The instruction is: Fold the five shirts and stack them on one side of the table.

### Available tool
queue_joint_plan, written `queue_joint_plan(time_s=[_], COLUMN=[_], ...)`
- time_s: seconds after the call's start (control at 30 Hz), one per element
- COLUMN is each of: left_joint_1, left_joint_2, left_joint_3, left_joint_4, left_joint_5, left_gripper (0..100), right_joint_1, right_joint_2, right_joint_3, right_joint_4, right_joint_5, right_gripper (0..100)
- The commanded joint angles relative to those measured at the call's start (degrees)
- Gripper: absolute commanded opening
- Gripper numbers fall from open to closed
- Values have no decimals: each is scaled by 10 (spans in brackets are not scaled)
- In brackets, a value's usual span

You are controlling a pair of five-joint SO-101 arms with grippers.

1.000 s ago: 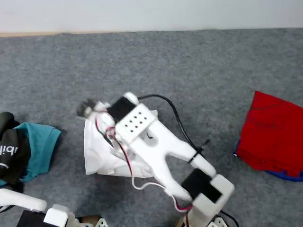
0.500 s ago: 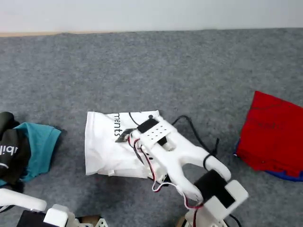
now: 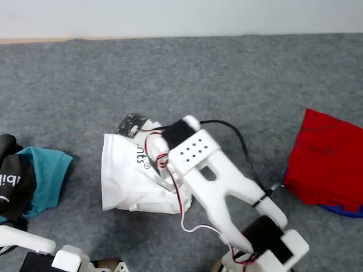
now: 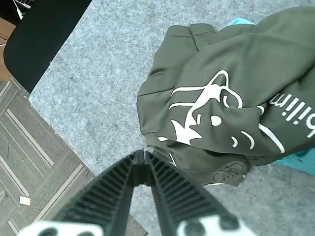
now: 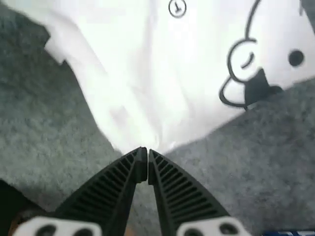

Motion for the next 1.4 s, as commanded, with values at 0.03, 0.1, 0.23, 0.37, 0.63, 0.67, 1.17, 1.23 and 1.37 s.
queue_joint_plan(time_s=[0.03,0.1,0.23,0.37,0.63,0.67,1.17,1.23,1.37], left_joint_1=[3,3,3,3,4,4,103,103,102], left_joint_2=[-19,-19,-19,-19,-19,-19,-62,-69,-73], left_joint_3=[-4,-4,-4,-3,-3,-3,25,40,65], left_joint_4=[-2,-2,-2,-2,-1,1,59,59,59], left_joint_5=[6,6,6,6,7,7,7,7,7], left_gripper=[8,8,8,8,8,8,8,8,8], right_joint_1=[-6,-1,22,56,24,19,4,-10,-25], right_joint_2=[49,64,55,15,-103,-106,-24,-11,-38], right_joint_3=[47,93,179,214,97,84,250,256,215], right_joint_4=[-66,-107,-153,-146,-64,-60,-248,-247,-195], right_joint_5=[-18,-17,13,28,24,23,-41,-40,-37], right_gripper=[9,9,9,9,9,9,9,9,9])
